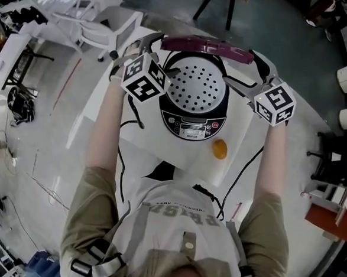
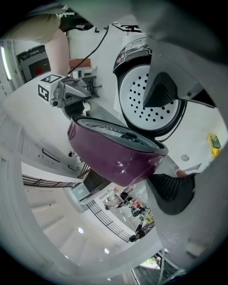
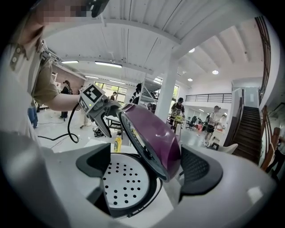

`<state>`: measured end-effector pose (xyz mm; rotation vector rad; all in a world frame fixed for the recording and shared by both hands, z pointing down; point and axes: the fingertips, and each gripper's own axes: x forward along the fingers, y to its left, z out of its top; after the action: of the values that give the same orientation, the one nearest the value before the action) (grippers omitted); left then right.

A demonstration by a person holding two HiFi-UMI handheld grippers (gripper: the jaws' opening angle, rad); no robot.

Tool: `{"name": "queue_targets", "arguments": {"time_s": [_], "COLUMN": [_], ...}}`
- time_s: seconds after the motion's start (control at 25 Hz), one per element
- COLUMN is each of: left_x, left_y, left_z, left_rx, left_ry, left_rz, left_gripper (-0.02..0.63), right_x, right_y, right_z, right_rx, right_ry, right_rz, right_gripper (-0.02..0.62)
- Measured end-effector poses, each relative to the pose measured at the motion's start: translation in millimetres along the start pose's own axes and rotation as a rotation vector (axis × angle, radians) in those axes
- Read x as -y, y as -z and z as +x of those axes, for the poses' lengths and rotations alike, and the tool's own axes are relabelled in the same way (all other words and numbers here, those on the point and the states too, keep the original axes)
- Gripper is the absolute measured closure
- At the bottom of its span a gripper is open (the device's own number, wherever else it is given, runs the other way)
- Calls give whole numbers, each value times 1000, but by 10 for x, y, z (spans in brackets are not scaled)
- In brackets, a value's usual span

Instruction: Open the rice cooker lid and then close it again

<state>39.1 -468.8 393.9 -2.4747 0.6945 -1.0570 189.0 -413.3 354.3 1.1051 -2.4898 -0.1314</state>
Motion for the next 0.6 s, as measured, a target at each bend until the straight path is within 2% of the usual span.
{"name": "queue_targets", "arguments": {"time_s": [0.6], "left_x": [444], "left_y": [156], "left_z": [-136], "left_rx": [-57], "left_ry": [41], "left_rz": [11], "left_gripper": [114], "right_x": [-358], "right_y": [217], "right_z": [-179], "right_rx": [-15], "right_ry": [-45], "right_rz": [20], "right_gripper": [127]}}
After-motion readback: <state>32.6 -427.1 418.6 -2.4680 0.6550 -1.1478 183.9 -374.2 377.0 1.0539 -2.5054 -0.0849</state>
